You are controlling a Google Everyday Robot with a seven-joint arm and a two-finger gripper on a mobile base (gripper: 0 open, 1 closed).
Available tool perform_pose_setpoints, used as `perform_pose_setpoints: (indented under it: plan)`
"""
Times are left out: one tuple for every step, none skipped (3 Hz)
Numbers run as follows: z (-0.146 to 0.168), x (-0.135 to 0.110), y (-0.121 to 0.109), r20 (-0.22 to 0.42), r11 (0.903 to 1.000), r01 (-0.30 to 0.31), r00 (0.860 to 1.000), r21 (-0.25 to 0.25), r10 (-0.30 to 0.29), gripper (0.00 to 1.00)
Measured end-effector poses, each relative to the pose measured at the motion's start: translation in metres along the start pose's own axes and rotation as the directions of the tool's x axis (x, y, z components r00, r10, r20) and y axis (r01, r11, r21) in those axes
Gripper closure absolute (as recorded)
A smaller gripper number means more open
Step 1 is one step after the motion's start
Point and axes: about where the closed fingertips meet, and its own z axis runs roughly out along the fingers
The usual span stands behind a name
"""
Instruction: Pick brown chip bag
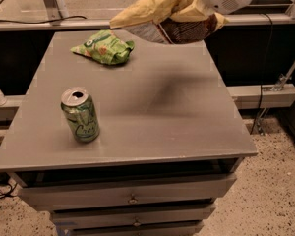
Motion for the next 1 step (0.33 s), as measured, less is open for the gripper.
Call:
perform_pose_setpoints:
  plan:
    - [0.0, -0.0001, 0.0, 0.0, 1.0, 0.0, 1.0, 0.0, 0.0, 1.0]
